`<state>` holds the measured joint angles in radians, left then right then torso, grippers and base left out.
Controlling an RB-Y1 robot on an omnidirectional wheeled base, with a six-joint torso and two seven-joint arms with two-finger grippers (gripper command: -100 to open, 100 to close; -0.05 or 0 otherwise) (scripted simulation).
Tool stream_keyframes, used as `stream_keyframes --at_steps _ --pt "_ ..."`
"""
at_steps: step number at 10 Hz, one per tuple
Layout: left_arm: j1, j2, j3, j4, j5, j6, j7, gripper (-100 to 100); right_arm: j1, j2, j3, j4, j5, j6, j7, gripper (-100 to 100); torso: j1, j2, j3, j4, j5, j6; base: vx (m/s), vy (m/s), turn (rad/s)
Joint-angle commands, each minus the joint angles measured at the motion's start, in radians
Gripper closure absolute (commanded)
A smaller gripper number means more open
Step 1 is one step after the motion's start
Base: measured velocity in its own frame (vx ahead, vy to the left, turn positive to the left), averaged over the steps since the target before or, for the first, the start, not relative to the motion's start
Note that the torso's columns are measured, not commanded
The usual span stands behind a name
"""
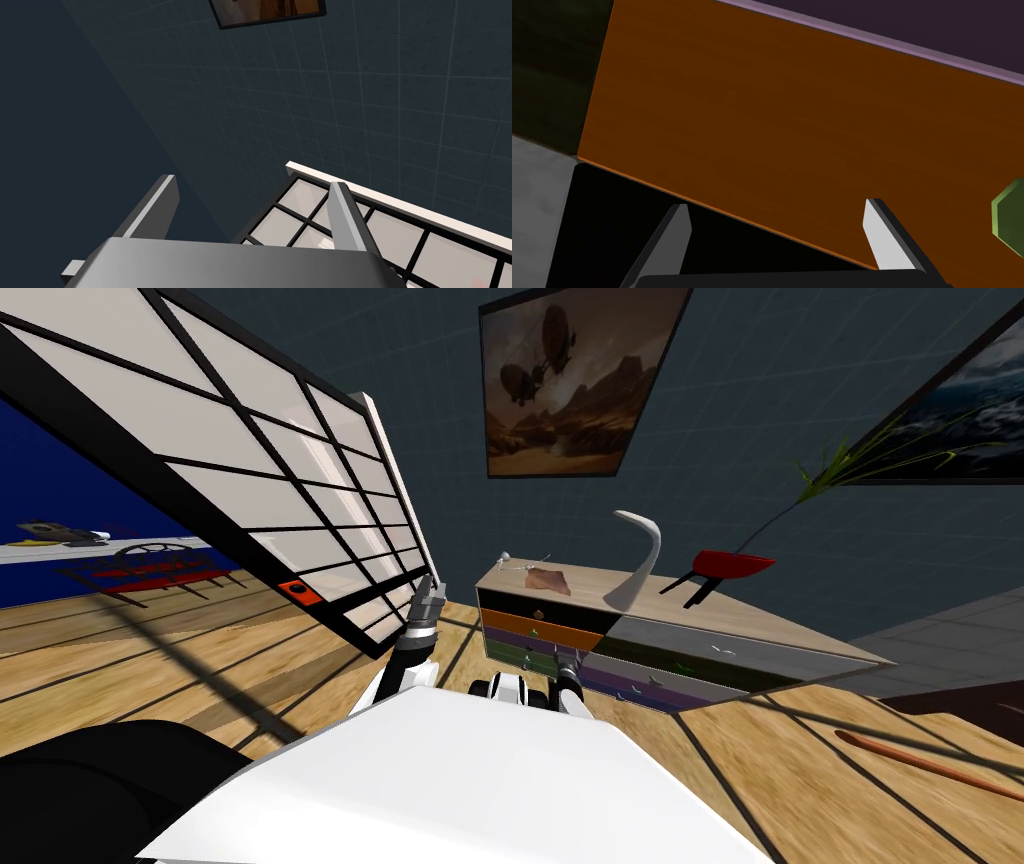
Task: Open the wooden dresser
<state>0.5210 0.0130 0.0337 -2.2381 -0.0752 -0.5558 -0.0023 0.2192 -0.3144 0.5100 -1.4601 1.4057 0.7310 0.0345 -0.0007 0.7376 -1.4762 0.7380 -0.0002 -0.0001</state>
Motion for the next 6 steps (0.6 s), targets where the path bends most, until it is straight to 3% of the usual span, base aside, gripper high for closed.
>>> stream_keyframes --at_steps 1,2,3,6 --pt "0.000 0.000 0.000 0.000 0.000 0.000 0.000 0 -0.025 -0.008 0.033 0.058 0.074 0.077 0.010 -100 0.000 0.001 0.000 0.000 0.000 0.000 0.032 0.058 0.053" --pt "0.000 0.000 0.000 0.000 0.000 0.000 0.000 0 -0.025 -0.008 0.033 0.058 0.092 0.099 0.010 -100 0.002 0.001 0.001 0.000 0.000 0.000 0.027 0.045 0.024" --pt "0.000 0.000 0.000 0.000 0.000 0.000 0.000 0 -0.042 -0.012 0.054 0.097 0.131 0.131 0.013 -100 0.001 0.001 0.001 0.000 0.000 0.000 0.033 0.036 0.067" --pt "0.000 0.000 0.000 0.000 0.000 0.000 0.000 0 -0.059 -0.015 0.075 0.135 0.191 0.199 0.016 -100 0.001 0.001 0.000 0.000 0.000 0.000 0.021 0.038 0.036"
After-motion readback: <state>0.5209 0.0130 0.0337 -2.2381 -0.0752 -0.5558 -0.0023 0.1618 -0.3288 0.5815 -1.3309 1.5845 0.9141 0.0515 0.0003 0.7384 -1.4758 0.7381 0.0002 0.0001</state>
